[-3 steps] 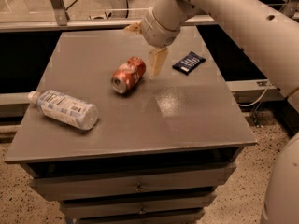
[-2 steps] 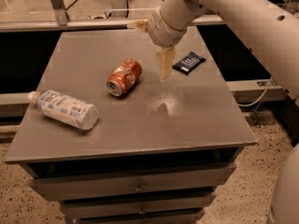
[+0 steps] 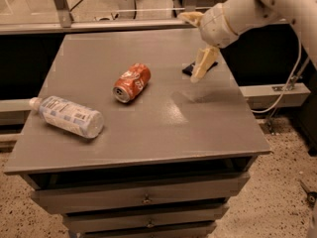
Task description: Knock coke can over
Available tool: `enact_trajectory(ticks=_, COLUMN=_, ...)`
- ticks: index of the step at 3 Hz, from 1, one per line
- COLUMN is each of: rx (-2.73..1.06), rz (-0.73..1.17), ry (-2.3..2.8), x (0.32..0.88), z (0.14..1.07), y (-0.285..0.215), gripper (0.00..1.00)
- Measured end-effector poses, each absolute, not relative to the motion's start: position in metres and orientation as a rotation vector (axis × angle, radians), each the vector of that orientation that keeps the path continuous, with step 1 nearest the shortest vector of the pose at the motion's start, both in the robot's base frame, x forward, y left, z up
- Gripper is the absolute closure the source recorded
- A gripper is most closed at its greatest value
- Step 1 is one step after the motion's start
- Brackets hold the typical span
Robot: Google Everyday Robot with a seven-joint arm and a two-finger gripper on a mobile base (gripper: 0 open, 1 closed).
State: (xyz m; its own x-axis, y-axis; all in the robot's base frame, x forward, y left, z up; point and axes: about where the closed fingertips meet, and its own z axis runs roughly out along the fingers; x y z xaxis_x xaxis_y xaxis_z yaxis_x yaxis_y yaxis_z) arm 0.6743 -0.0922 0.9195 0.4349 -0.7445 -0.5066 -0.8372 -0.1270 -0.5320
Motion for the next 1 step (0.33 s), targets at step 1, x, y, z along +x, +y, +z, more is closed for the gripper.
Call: enact_trajectory(ticks=1, rx=-1.802, rz=0.170, ry=1.379, x=0.6734, z=0.9265, y=-0.1134, gripper=0.00)
